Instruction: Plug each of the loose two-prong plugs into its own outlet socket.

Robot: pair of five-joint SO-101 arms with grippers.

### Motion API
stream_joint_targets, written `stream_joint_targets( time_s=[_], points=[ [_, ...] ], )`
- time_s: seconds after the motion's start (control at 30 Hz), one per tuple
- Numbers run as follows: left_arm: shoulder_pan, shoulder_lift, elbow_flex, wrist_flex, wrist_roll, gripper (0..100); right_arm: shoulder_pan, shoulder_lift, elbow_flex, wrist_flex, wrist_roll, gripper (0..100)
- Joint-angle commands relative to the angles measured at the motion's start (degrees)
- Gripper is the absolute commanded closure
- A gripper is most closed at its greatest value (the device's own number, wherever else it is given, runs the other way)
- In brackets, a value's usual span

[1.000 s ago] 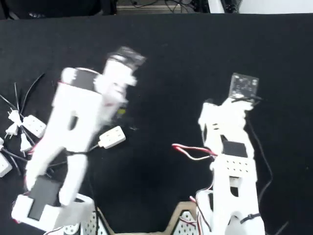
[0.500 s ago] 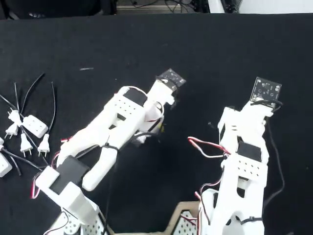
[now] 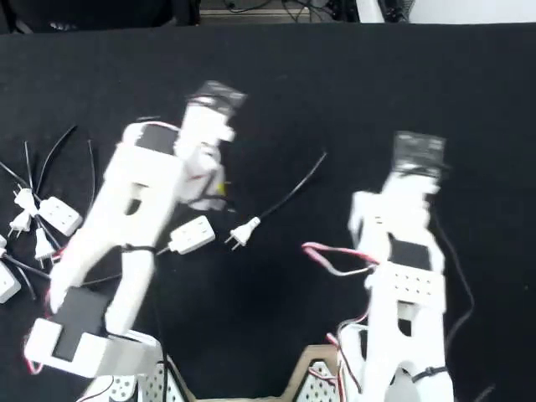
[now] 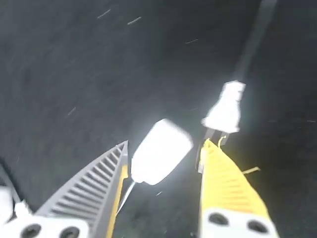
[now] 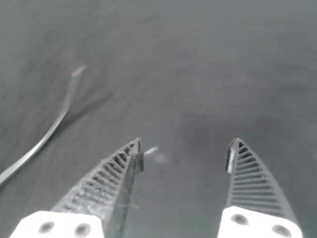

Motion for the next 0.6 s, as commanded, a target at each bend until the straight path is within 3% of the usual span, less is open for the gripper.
stream_joint_targets(
  time_s=[0.0, 0.13, 0.3, 0.57],
  points=[
    [-6.4, -2.2, 4.4, -1.1, 0.5, 77, -10.9, -1.6, -6.5, 3.6, 5.6, 73.7],
    [-11.6, -2.7, 12.4, -8.3, 1.1, 77, -20.4, -1.3, -13.1, 8.7, 7.0, 73.7],
    [-16.7, -2.7, 18.4, -16.3, 9.4, 77, -25.5, -1.1, -21.8, 15.2, 6.2, 73.7],
    [-16.6, -2.6, 23.3, -22.7, 14.9, 77, -26.1, 4.3, -22.9, 11.4, -9.5, 73.7]
  ],
)
